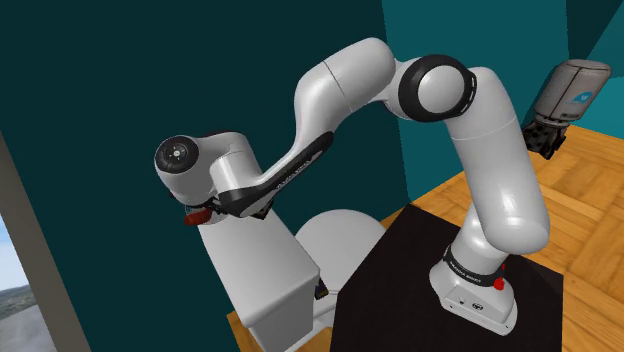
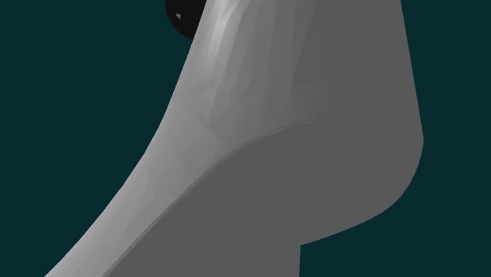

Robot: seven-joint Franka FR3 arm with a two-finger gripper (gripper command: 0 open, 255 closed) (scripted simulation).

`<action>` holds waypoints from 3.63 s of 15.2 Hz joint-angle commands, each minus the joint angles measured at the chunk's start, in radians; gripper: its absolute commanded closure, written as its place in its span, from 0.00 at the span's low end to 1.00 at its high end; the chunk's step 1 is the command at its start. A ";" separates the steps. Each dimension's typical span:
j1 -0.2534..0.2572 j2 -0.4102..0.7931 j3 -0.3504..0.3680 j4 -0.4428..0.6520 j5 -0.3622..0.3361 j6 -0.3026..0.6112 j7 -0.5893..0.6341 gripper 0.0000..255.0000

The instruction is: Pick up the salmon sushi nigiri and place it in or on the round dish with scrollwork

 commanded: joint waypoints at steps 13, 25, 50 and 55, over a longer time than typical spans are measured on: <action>-0.009 0.028 -0.011 -0.039 -0.003 0.049 0.039 0.00; -0.423 0.211 0.256 -0.026 0.477 0.377 -0.205 0.00; -0.452 0.156 0.306 -0.016 0.516 0.310 -0.221 1.00; -0.467 0.125 0.334 -0.002 0.541 0.264 -0.231 1.00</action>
